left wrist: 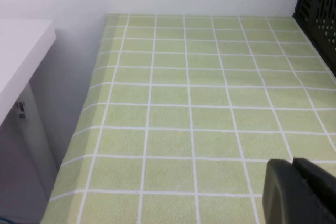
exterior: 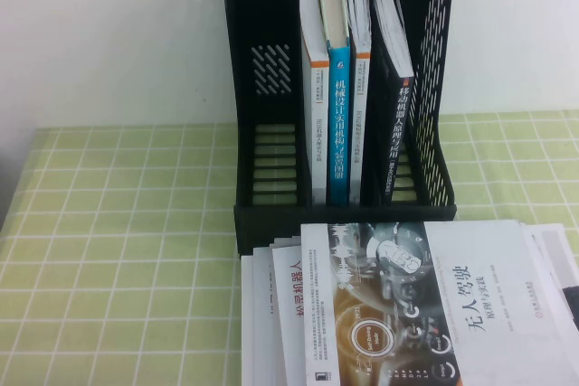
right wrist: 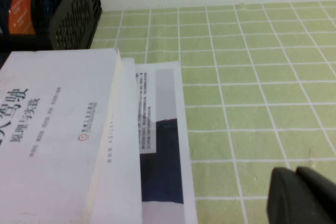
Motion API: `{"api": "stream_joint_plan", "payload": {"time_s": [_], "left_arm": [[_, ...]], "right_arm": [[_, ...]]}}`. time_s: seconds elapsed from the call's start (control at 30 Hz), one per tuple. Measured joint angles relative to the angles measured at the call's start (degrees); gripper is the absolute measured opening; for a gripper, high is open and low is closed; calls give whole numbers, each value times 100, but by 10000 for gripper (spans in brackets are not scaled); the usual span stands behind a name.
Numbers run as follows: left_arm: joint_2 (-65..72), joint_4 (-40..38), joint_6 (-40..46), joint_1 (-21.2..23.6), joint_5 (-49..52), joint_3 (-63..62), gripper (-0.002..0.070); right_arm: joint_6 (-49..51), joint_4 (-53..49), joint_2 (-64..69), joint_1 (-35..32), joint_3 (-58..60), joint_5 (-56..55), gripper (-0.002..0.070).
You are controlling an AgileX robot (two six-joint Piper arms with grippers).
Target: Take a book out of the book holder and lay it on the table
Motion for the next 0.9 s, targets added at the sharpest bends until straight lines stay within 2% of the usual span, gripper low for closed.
{"api": "stream_joint_plan", "payload": {"time_s": [0.9], "left_arm": [[0, -183, 64, 0, -20, 0, -2]], "right_arm": [[0, 3, 0, 0, 0, 0, -2]]}}
